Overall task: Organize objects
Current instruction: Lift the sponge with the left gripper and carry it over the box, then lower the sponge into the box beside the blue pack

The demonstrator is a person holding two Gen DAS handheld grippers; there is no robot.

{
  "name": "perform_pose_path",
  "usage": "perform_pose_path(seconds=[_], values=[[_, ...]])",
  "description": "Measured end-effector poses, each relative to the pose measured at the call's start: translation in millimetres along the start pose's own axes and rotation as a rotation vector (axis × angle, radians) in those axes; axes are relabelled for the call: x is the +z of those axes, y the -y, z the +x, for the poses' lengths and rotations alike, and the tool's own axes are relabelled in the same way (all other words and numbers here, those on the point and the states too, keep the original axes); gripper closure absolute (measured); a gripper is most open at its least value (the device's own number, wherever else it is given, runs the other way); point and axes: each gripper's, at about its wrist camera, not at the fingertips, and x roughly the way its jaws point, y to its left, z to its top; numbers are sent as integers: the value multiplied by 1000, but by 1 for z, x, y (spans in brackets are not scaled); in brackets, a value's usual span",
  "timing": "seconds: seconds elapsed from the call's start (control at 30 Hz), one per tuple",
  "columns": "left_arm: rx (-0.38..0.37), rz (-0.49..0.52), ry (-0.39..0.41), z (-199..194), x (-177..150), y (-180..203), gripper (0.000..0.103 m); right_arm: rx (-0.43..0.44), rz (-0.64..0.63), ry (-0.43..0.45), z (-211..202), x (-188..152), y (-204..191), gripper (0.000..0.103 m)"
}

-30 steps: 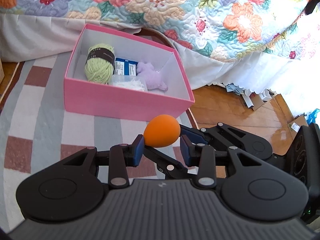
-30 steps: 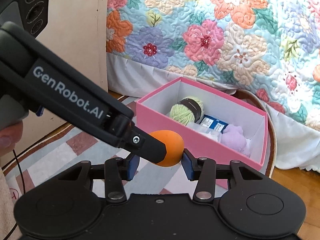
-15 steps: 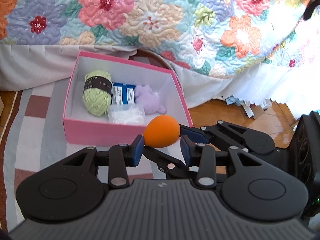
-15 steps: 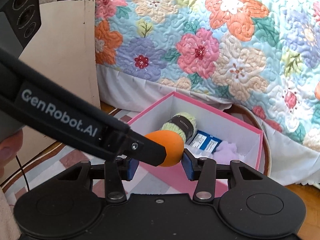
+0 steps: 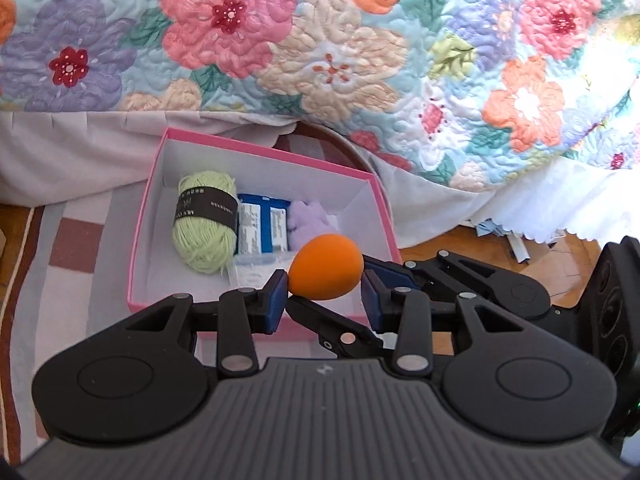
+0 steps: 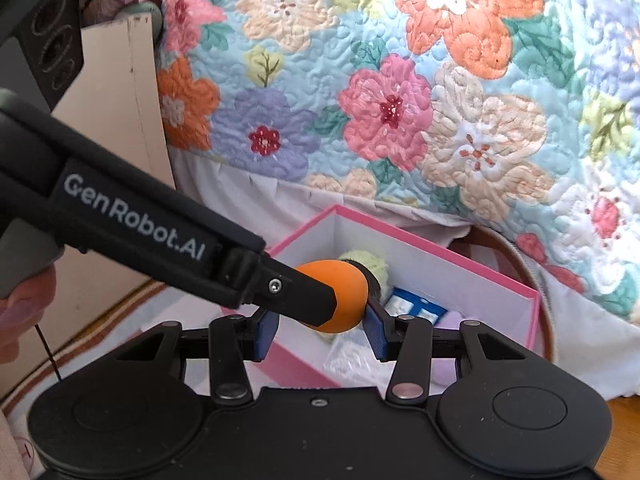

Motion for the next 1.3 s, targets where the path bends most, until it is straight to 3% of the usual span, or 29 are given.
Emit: perform_pose_path(seconds=[0.37, 0.57, 0.73, 0.97, 1.3], values=[[9, -75, -29, 57, 25, -29, 65, 54, 157, -79, 57, 6, 39, 52], [2, -123, -34, 78, 26, -40, 65, 47, 115, -137, 72, 11, 42, 52], [-8, -174, -14, 89, 23, -50, 65, 45, 159, -186, 91, 10, 55, 52], [34, -202, -22, 113, 24, -64, 66, 7, 130, -265, 122, 10, 62, 52], [62, -199, 10, 104, 29, -67, 66, 7, 199, -250, 135, 1, 79, 50]])
